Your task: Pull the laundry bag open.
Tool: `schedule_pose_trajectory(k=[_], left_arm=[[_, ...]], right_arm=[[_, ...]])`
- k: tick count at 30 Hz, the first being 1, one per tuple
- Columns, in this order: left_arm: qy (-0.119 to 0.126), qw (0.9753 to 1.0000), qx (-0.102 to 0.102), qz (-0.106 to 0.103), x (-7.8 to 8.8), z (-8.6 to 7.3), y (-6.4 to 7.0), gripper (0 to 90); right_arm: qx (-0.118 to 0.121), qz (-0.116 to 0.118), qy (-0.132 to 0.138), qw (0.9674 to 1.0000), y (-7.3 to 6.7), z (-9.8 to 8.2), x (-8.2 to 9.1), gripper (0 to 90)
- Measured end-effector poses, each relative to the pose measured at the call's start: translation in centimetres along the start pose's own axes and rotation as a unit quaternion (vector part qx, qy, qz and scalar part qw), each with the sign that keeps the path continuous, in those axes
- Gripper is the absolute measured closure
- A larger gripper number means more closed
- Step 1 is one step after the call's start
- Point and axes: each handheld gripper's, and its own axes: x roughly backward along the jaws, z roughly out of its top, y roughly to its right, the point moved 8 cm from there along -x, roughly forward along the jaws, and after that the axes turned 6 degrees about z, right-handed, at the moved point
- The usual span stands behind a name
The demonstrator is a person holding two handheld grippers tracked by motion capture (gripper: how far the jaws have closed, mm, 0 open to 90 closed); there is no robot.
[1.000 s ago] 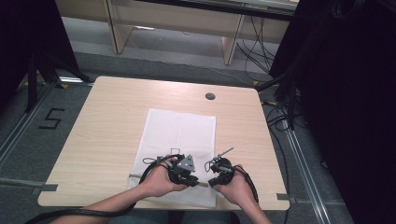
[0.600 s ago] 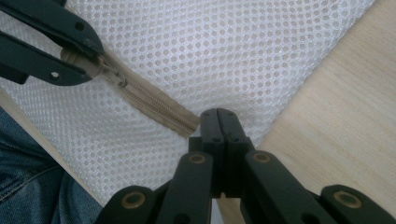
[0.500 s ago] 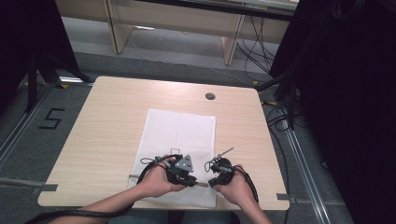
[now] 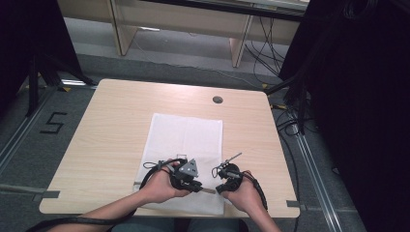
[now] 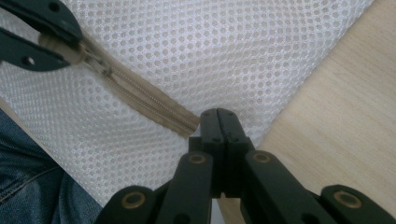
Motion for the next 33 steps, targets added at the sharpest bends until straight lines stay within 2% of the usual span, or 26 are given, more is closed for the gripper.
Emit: schedule_pose_trajectory(k=[2, 6, 9, 10, 12, 13, 15, 16, 18, 21, 24, 25, 27, 28, 30, 31, 32, 33], left_arm=[[0.000, 0.9999, 0.013, -0.002, -0.1, -0.2, 0.0, 82.1], [0.001, 0.9999, 0.012, -0.002, 0.0, -0.1, 0.1, 82.0], [0.000, 1.0000, 0.000, -0.002, 0.0, -0.2, 0.0, 82.0], [0.000, 1.0000, 0.009, -0.003, 0.0, -0.2, 0.1, 82.0], [0.002, 1.0000, 0.008, -0.004, 0.0, -0.2, 0.1, 82.0], [0.004, 1.0000, -0.001, -0.005, 0.0, -0.1, 0.0, 82.0], [0.004, 1.0000, -0.004, -0.004, 0.1, -0.1, -0.1, 82.0], [0.004, 1.0000, 0.003, -0.004, 0.1, -0.1, 0.0, 82.0], [0.007, 1.0000, 0.001, -0.004, 0.3, -0.1, -0.1, 82.0], [0.011, 0.9999, 0.011, -0.004, 0.6, -0.2, -0.2, 82.0], [0.007, 0.9999, -0.003, -0.007, 0.6, -0.2, -0.2, 82.0], [0.006, 0.9999, 0.007, -0.007, 0.6, -0.3, -0.1, 82.0], [0.006, 0.9999, -0.003, -0.009, 0.6, -0.2, -0.1, 82.0], [0.006, 0.9999, 0.004, -0.009, 0.6, -0.2, 0.0, 82.0], [0.006, 0.9999, -0.002, -0.008, 0.7, -0.1, -0.1, 82.0], [0.007, 0.9999, 0.003, -0.006, 0.9, -0.1, -0.2, 82.0], [0.010, 0.9999, 0.001, -0.006, 1.1, 0.1, -0.3, 82.0], [0.012, 0.9999, 0.006, -0.007, 1.2, 0.1, -0.3, 82.0]], right_arm=[[-0.005, 0.002, 0.001, 1.0000, 0.0, 0.0, 0.0, 90.0], [-0.009, 0.005, -0.002, 0.9999, 0.0, 0.0, 0.0, 90.0], [-0.009, 0.004, -0.003, 0.9999, 0.0, -0.1, 0.1, 90.0], [-0.008, 0.004, -0.003, 1.0000, 0.0, -0.1, 0.1, 90.0], [-0.007, 0.006, -0.003, 1.0000, 0.0, -0.1, 0.0, 90.0], [-0.008, 0.007, -0.002, 0.9999, 0.0, -0.1, 0.0, 90.0], [-0.008, 0.008, -0.002, 0.9999, 0.0, -0.1, 0.0, 90.0], [-0.001, 0.007, 0.001, 1.0000, 0.1, 0.0, 0.0, 90.0], [-0.007, 0.006, -0.002, 1.0000, 0.0, -0.1, 0.0, 90.0], [-0.009, 0.006, -0.001, 0.9999, 0.0, 0.0, 0.0, 90.0], [-0.014, 0.006, -0.004, 0.9999, -0.1, -0.1, 0.1, 90.0], [-0.012, 0.006, -0.003, 0.9999, 0.0, -0.1, 0.1, 90.0], [-0.009, 0.006, -0.003, 0.9999, 0.0, -0.1, 0.1, 90.0], [-0.010, 0.005, -0.001, 0.9999, 0.0, 0.0, 0.0, 90.0], [-0.010, 0.006, -0.002, 0.9999, 0.0, 0.0, 0.0, 90.0], [-0.015, 0.005, -0.004, 0.9999, -0.1, -0.1, 0.1, 90.0], [-0.008, 0.005, -0.002, 1.0000, 0.0, -0.1, 0.0, 90.0], [-0.013, 0.005, -0.003, 0.9999, 0.0, -0.1, 0.1, 90.0]])
